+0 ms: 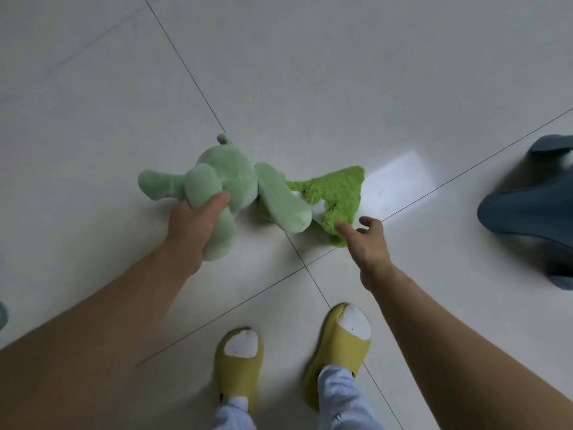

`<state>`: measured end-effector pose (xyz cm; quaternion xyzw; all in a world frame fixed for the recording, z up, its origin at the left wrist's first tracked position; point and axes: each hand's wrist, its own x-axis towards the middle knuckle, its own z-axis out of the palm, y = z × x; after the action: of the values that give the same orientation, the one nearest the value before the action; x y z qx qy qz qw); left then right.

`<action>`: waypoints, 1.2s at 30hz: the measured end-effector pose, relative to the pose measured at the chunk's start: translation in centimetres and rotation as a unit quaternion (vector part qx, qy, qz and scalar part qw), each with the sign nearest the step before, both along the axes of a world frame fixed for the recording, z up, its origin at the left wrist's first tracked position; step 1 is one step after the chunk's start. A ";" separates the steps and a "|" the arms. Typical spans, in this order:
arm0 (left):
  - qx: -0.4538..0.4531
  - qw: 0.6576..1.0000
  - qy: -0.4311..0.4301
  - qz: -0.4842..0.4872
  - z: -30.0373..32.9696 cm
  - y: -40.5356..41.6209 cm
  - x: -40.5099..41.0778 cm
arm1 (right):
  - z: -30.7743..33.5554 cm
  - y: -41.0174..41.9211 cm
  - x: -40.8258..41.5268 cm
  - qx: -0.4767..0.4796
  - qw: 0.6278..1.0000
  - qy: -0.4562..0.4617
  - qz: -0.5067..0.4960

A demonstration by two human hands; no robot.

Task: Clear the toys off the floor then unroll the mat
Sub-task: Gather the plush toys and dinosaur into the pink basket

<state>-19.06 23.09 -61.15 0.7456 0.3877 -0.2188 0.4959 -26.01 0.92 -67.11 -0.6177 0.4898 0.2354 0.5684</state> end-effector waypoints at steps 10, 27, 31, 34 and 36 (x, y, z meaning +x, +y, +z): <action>0.007 1.000 0.005 0.010 -3.8 0.2 -0.6 | -4.9 0.5 1.9 0.009 0.992 0.021 -0.120; -0.057 0.995 -0.059 0.060 8.7 -2.8 -0.1 | 13.7 -3.0 -3.6 -0.134 0.975 -0.136 -0.114; -0.178 0.983 -0.014 0.045 15.9 -5.2 -1.4 | 22.6 -2.0 -4.8 -0.129 0.966 -0.204 -0.095; -0.332 0.939 0.042 0.081 22.2 -6.3 -2.1 | 28.9 -0.9 -6.0 -0.092 0.956 -0.246 -0.131; -0.386 0.919 0.060 0.060 25.8 -6.6 -2.4 | 32.2 -0.1 -6.7 -0.089 0.947 -0.267 -0.154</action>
<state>-21.42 16.49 -35.34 0.4571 0.3469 -0.3656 0.7329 -32.70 0.82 -34.89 -0.6228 0.4282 -0.0733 0.6507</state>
